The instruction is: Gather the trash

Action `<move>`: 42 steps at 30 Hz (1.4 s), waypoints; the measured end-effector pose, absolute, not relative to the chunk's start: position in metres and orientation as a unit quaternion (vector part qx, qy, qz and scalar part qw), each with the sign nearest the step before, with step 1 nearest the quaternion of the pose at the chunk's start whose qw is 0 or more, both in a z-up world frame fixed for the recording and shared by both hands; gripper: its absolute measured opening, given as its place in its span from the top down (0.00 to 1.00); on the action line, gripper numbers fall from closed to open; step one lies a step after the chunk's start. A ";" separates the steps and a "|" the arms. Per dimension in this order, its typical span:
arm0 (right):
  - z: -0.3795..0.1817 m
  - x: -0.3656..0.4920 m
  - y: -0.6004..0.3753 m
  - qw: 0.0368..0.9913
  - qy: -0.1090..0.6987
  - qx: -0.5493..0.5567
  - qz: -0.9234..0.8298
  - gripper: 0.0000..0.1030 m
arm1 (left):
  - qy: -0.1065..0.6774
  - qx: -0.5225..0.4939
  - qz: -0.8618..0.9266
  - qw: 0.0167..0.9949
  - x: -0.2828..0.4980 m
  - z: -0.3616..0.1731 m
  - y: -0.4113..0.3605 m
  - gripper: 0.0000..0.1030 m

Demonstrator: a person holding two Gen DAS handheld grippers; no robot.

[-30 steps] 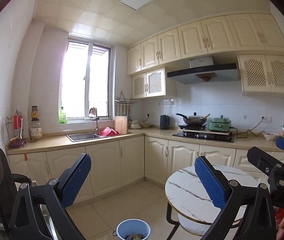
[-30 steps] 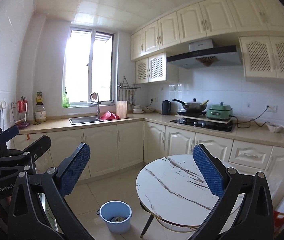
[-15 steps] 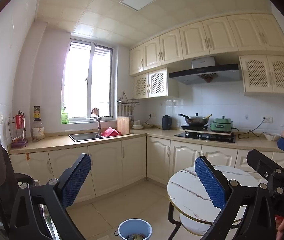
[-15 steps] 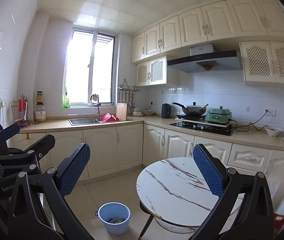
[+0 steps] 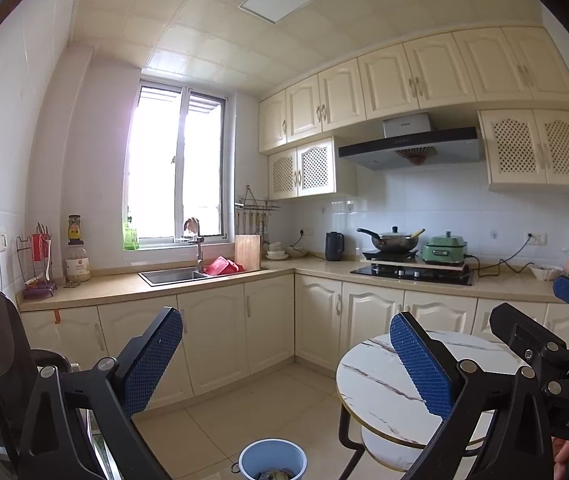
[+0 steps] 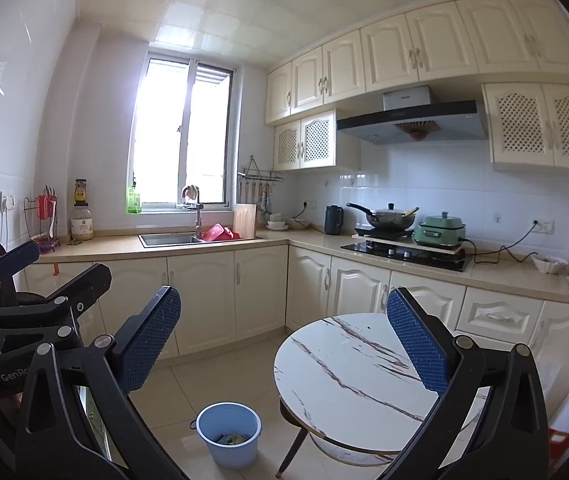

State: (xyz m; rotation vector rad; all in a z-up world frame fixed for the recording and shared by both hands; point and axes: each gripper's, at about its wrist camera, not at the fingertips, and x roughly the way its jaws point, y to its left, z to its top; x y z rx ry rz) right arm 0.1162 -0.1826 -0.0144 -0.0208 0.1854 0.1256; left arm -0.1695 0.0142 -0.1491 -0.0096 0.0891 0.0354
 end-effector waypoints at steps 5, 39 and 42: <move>-0.015 0.116 -0.182 0.994 0.093 -0.010 0.062 0.00 | 0.040 -0.005 0.016 0.999 -0.164 -0.147 0.019 0.01; -0.016 0.119 -0.183 0.993 0.097 -0.009 0.060 0.00 | 0.044 0.002 0.010 0.999 -0.138 -0.146 0.043 0.01; -0.017 0.119 -0.183 0.993 0.098 -0.008 0.060 0.00 | 0.045 0.002 0.010 0.999 -0.136 -0.145 0.046 0.01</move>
